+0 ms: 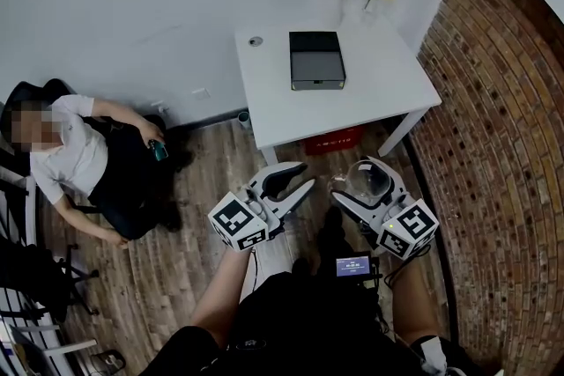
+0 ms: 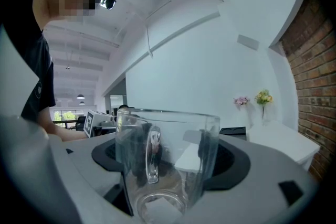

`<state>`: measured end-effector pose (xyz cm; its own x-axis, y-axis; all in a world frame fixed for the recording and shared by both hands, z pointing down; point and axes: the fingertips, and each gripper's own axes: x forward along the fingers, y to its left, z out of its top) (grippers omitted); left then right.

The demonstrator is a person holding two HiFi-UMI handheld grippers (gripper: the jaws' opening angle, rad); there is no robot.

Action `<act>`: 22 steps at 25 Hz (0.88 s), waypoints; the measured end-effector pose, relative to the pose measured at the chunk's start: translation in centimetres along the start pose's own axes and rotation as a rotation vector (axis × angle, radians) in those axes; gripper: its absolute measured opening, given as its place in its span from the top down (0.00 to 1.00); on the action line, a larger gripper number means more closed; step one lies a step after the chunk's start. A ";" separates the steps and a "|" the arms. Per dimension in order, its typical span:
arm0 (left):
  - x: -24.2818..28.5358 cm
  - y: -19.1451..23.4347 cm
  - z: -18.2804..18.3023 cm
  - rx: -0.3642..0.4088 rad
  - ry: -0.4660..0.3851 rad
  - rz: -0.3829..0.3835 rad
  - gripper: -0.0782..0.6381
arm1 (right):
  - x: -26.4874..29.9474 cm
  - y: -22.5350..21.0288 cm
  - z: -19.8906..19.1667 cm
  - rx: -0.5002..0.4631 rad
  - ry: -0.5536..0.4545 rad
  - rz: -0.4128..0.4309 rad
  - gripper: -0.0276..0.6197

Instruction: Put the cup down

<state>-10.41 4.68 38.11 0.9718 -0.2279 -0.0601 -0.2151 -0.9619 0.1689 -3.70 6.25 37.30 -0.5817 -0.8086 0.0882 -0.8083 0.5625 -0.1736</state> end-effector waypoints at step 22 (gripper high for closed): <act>11.6 13.0 -1.5 -0.024 0.098 0.128 0.73 | 7.4 -15.9 1.5 0.047 -0.010 0.095 0.31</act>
<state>-1.81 -10.28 41.10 0.9417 -0.3310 0.0595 -0.3362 -0.9218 0.1930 4.99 -8.94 39.20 -0.6546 -0.7536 0.0592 -0.7440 0.6285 -0.2269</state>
